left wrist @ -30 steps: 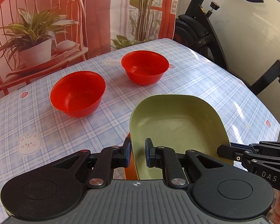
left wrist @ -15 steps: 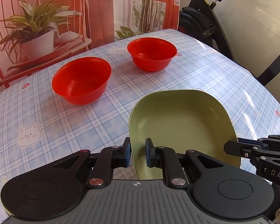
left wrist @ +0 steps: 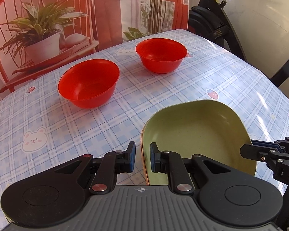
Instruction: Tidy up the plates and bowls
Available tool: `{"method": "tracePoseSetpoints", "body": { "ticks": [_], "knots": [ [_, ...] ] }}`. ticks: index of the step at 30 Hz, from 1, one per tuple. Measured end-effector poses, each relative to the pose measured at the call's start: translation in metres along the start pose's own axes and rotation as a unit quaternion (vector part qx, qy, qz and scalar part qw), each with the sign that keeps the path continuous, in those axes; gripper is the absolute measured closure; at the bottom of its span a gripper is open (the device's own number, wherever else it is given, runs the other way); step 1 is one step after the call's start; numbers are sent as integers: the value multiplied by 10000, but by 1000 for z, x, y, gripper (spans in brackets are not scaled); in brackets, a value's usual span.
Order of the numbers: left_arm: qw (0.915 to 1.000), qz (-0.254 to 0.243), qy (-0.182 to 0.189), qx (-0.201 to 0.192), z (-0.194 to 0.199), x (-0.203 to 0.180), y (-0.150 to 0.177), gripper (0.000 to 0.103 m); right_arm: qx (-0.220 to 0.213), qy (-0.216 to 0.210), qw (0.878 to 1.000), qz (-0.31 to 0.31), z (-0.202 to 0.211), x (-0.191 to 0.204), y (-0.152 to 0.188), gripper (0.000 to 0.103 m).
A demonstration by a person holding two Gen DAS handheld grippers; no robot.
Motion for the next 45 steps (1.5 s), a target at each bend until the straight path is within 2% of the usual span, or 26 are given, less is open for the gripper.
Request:
{"method": "tracePoseSetpoints", "body": {
  "ticks": [6, 9, 13, 25, 28, 31, 36, 39, 45],
  "knots": [
    [10000, 61, -47, -16, 4, 2, 0, 86, -160, -23, 9998, 69, 9, 1, -4, 92],
    [9999, 84, -59, -5, 4, 2, 0, 86, -275, -19, 9995, 129, 13, 1, -6, 98],
    [9999, 85, -62, 6, 4, 2, 0, 86, -224, 0, 9997, 102, 13, 0, -5, 101],
    [9999, 156, -55, -41, 13, 2, 1, 86, -79, 6, 10000, -7, 7, -4, 1, 101],
    [9993, 333, -3, -158, 28, 12, 0, 85, -216, 19, 9997, 73, 15, -2, -7, 98],
    [9982, 457, -138, -353, 47, 31, 0, 85, -352, -57, 9993, 139, 24, 3, -15, 97],
    [9933, 956, -327, -563, 75, 76, 0, 85, -441, -245, 9983, 290, 29, 19, -23, 97],
    [9911, 1047, -562, -593, 86, 96, 8, 85, -435, -406, 9975, 388, 27, 34, -24, 97],
    [9908, 1028, -767, -426, 95, 115, 39, 85, -253, -747, 9938, 786, 21, 76, -16, 97]
  ]
}}
Point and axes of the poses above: each gripper's, at about its wrist camera, not at the fingertips, and z roughly against the way its jaws point, x to its left, y to its underside, the point moved 7 cm from there along -z, roughly the way its jaws point, and after that the axes turned 9 degrees about -y, right-handed, at the moved point
